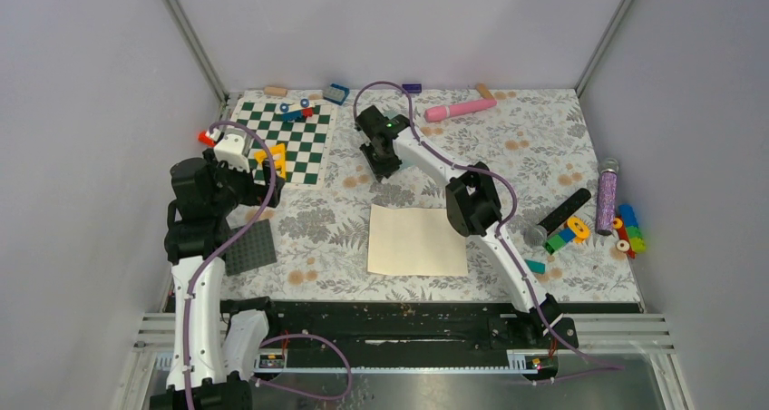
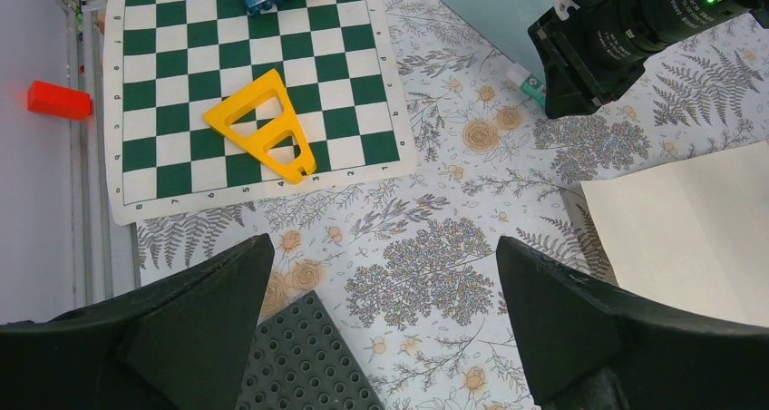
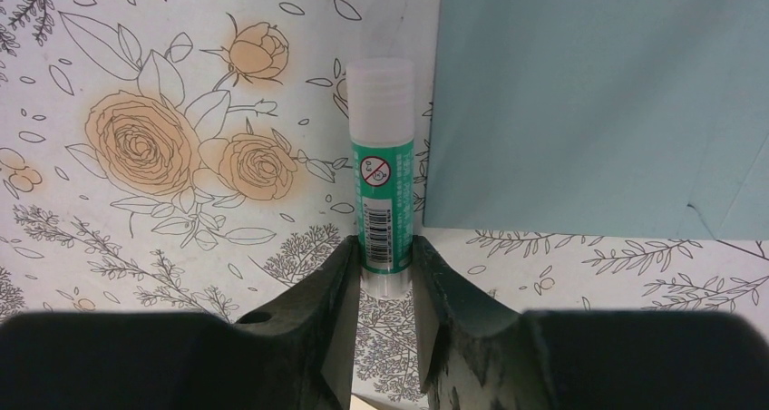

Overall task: Place the letter into the envelope and seal it
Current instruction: Pick up the solid glue from the center of the board.

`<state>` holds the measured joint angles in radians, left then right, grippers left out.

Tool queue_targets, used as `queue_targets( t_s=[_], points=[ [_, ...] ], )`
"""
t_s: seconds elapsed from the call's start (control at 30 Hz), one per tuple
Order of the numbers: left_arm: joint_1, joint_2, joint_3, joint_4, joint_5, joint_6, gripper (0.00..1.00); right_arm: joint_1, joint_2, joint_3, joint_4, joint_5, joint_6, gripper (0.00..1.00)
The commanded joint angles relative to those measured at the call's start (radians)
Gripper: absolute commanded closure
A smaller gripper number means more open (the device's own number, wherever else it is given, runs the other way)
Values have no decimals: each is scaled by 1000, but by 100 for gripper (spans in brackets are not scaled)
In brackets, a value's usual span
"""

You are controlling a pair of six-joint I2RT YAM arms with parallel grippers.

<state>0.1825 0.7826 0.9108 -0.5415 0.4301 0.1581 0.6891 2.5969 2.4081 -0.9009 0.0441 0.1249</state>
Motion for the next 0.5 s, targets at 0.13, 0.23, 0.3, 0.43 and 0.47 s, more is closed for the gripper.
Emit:
queue_targets(
  t_s=[0.13, 0.23, 0.3, 0.43, 0.47],
  points=[
    [6, -6, 43, 18, 10, 9, 1, -2, -6, 48, -18, -16, -37, 100],
    [8, -14, 39, 22, 5, 9, 1, -1, -62, 45, -18, -11, -70, 100],
    [11, -19, 36, 27, 4, 8, 1, -2, -115, 23, -4, -9, -90, 100],
    [16, -36, 26, 38, 2, 7, 1, 0, -241, -84, 47, -16, -120, 100],
    [18, -42, 23, 42, 2, 6, 1, -1, -265, -103, 51, -17, -120, 100]
  ],
)
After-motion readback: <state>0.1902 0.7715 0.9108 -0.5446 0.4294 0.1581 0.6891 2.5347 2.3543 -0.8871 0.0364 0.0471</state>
